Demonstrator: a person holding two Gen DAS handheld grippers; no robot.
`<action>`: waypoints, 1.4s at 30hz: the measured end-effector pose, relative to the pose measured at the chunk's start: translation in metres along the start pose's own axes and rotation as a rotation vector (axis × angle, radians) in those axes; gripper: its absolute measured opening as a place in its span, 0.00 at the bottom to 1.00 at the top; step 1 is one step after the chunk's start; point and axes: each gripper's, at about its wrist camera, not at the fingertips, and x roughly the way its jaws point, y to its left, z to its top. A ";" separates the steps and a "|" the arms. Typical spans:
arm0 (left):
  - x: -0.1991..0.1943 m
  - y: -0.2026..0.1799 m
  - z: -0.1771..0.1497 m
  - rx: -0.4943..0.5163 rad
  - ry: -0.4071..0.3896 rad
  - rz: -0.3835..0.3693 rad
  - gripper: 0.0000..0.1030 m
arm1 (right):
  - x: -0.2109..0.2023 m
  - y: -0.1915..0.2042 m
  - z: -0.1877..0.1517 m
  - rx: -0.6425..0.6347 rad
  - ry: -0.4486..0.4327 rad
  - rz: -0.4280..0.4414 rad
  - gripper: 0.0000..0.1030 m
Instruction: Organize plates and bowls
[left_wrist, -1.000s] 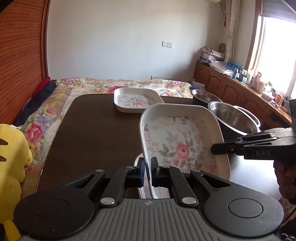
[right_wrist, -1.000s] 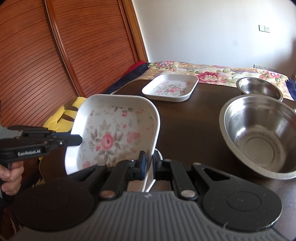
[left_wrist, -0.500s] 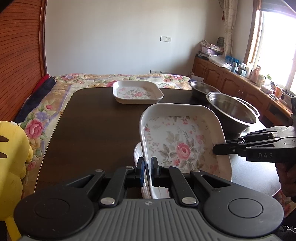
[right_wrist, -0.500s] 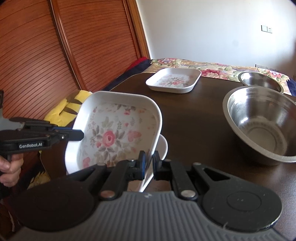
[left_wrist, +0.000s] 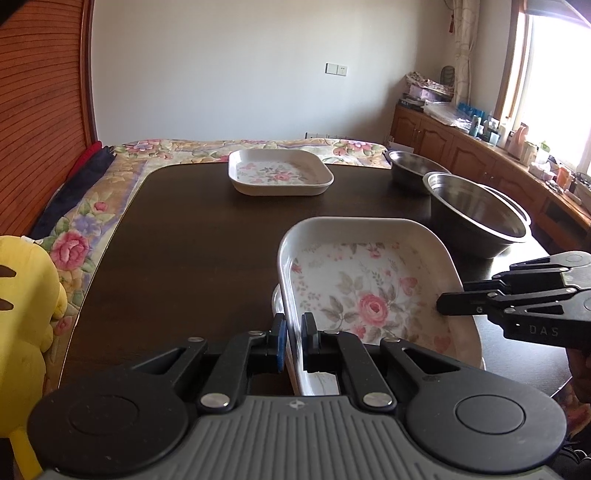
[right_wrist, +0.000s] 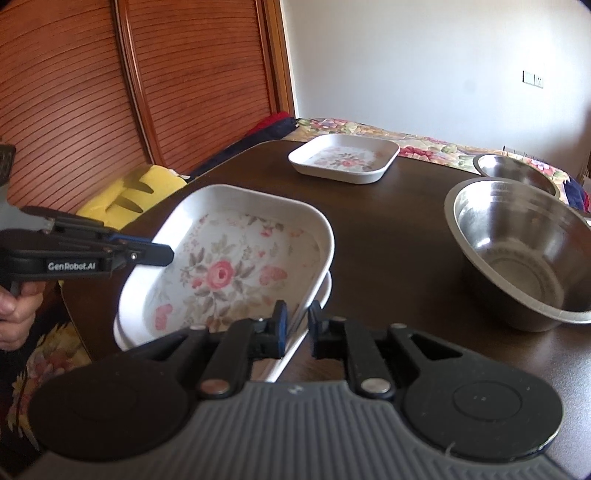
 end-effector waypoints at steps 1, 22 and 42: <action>0.001 0.000 0.000 -0.003 0.002 0.001 0.07 | 0.000 0.001 0.000 -0.007 -0.001 -0.005 0.15; 0.009 0.008 0.016 -0.009 -0.036 0.015 0.09 | -0.005 -0.015 0.026 -0.022 -0.084 -0.022 0.16; 0.053 0.027 0.085 0.059 -0.071 0.069 0.09 | 0.027 -0.041 0.095 -0.075 -0.108 -0.018 0.16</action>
